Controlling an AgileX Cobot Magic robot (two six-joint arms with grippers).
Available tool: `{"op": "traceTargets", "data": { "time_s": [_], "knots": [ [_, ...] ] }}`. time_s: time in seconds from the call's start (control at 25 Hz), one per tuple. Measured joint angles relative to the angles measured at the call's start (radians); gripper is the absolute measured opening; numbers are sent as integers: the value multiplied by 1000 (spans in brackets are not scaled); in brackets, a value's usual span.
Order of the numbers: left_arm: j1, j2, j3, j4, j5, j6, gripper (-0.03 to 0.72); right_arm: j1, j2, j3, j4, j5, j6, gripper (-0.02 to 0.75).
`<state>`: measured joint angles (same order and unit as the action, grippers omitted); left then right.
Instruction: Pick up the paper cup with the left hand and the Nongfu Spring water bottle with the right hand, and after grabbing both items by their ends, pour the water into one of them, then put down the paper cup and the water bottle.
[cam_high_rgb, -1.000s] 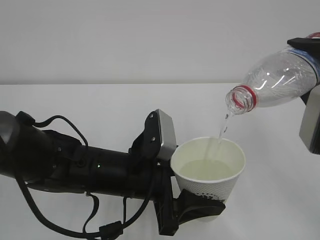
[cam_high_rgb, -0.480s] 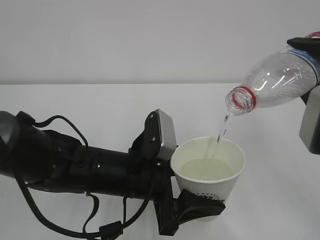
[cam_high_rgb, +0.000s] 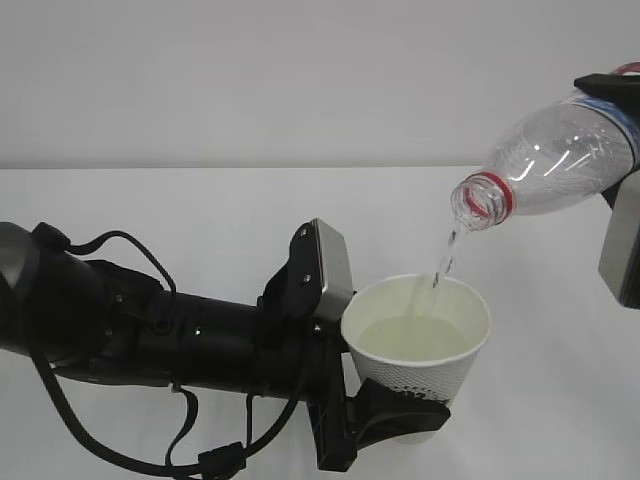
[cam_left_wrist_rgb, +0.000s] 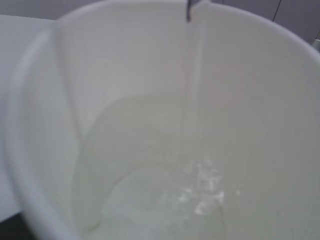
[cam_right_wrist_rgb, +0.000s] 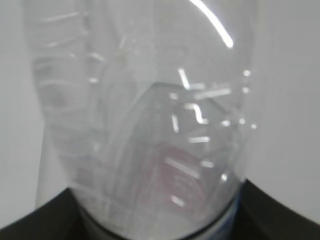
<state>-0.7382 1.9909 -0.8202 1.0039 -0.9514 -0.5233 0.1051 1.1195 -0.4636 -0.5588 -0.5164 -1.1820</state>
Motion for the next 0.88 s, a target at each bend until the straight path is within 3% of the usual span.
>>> {"op": "traceTargets", "data": {
  "time_s": [0.88],
  "knots": [
    [0, 0, 0, 0, 0, 0, 538, 0, 0, 0, 0, -1, -2, 426]
  ]
}}
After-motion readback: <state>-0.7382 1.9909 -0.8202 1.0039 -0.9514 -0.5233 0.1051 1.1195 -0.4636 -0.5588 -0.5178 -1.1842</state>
